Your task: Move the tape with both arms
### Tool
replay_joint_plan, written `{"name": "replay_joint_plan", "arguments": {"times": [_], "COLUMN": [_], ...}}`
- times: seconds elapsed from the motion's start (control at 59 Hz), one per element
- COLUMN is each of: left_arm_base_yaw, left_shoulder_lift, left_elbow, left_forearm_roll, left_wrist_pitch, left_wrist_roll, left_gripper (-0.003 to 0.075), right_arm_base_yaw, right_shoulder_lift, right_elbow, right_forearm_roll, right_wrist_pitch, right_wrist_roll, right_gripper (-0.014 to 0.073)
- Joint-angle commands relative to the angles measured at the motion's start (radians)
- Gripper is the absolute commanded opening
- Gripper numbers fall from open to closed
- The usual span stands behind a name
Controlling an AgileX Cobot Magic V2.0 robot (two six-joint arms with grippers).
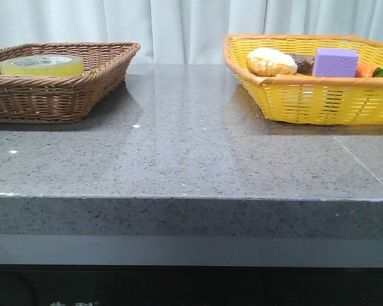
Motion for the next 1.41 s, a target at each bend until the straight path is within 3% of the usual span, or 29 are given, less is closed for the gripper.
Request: {"name": "replay_joint_plan", "arguments": {"times": [0.0, 0.339, 0.492, 0.661, 1.22, 1.39], "left_arm_base_yaw": [-0.006, 0.014, 0.079, 0.083, 0.083, 0.083], "left_shoulder_lift": [0.009, -0.016, -0.109, -0.22, -0.216, -0.216], "left_elbow": [-0.023, -0.006, 0.079, 0.198, 0.532, 0.532], "left_forearm_roll": [-0.005, -0.005, -0.005, -0.005, -0.005, -0.005], "left_wrist_pitch": [-0.082, -0.086, -0.086, -0.088, -0.374, -0.393], "left_wrist_roll": [-0.003, -0.003, -0.003, -0.003, -0.003, -0.003], "left_gripper": [-0.002, -0.002, -0.002, -0.002, -0.002, -0.002], "right_arm_base_yaw": [-0.005, -0.005, -0.005, -0.005, -0.005, -0.005], "right_shoulder_lift": [0.009, 0.009, 0.009, 0.009, 0.009, 0.009], "right_elbow": [-0.025, -0.025, -0.025, -0.025, -0.025, -0.025], "right_forearm_roll": [0.0, 0.0, 0.001, 0.001, 0.001, 0.001], "right_wrist_pitch": [-0.093, -0.093, -0.092, -0.092, -0.09, -0.09], "right_wrist_roll": [-0.005, -0.005, -0.005, -0.005, -0.005, -0.005], "right_gripper": [-0.0069, -0.0069, -0.0069, -0.0069, -0.0069, -0.0069]}}
